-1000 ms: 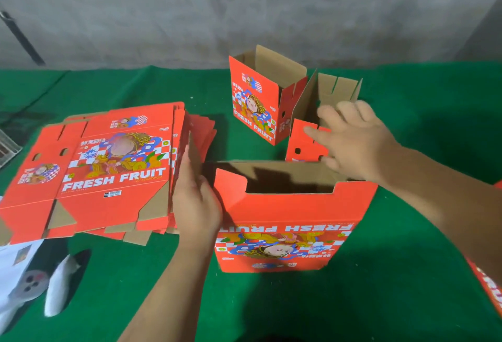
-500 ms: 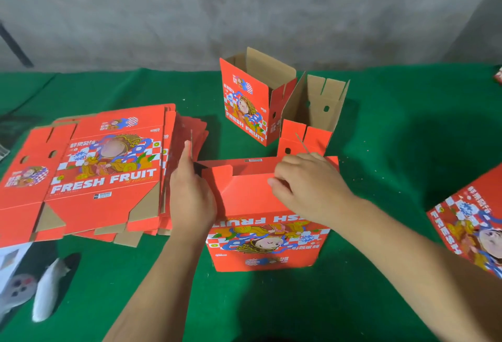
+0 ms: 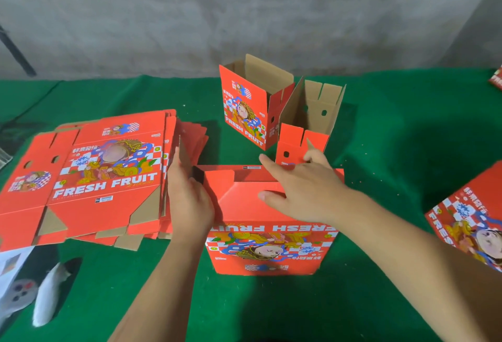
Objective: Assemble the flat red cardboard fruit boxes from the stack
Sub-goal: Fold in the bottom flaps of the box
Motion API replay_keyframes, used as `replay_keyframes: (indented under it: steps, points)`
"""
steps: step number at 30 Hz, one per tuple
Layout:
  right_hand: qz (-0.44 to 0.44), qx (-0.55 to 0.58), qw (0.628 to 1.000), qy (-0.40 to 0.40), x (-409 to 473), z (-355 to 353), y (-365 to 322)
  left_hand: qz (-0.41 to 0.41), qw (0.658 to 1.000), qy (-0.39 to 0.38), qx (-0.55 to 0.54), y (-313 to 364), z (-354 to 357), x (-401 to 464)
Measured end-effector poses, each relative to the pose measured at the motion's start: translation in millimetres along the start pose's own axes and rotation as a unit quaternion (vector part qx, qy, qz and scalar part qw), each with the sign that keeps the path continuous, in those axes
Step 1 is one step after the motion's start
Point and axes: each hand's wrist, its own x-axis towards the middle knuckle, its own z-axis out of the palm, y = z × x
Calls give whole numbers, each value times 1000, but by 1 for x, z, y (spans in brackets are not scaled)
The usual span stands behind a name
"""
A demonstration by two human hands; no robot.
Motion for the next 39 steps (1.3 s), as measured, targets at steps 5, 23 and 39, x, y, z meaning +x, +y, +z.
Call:
replay_keyframes:
  steps: [5, 23, 39]
  points:
    - [-23, 119, 993, -11, -4, 3, 13, -37, 999, -12, -1, -6, 0, -1]
    - [253, 75, 964, 9, 6, 40, 55, 84, 974, -137, 158, -16, -16, 6]
    - [132, 139, 914, 357, -14, 66, 42, 35, 953, -274, 122, -14, -4, 24]
